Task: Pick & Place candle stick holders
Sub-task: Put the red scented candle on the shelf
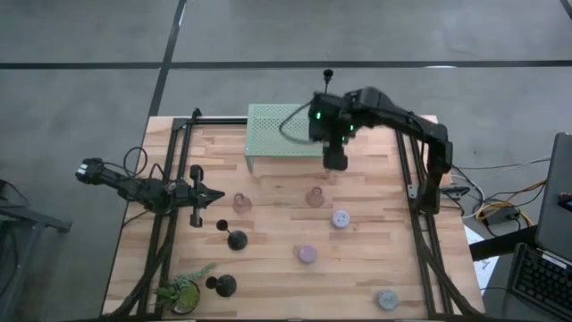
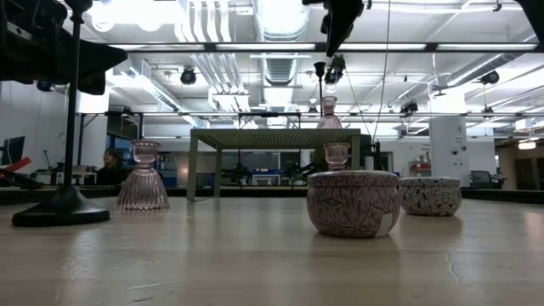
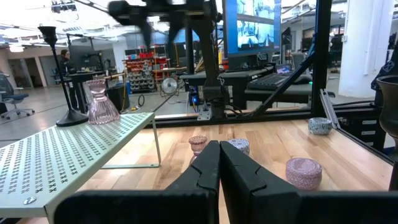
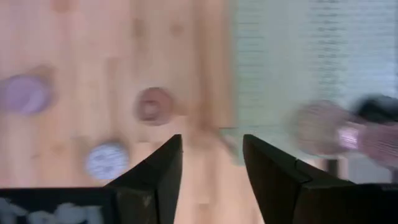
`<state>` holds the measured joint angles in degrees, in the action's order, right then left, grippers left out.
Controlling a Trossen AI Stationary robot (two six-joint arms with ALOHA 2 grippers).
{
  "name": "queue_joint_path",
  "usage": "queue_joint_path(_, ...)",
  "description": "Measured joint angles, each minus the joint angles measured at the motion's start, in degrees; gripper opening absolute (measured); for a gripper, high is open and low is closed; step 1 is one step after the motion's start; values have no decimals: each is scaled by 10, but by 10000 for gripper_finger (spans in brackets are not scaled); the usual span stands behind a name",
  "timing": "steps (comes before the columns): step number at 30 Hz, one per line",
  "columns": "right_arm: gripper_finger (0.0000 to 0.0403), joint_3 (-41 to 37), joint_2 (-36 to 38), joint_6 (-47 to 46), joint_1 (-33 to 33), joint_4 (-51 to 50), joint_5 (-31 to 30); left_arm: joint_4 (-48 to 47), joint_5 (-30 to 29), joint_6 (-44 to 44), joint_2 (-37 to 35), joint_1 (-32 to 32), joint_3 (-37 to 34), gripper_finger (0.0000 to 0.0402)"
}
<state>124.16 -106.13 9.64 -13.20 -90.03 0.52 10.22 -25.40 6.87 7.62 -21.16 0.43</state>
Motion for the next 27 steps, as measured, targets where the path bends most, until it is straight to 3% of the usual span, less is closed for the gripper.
queue_joint_path(8,258,-86,44,-58,103,1,10,0,0,0,0,0,0,14)
queue_joint_path(17,350,-300,115,-126,189,102,10,0,0,0,0,0,0,14)
queue_joint_path(27,366,-497,149,-144,221,247,10,0,0,0,0,0,0,14)
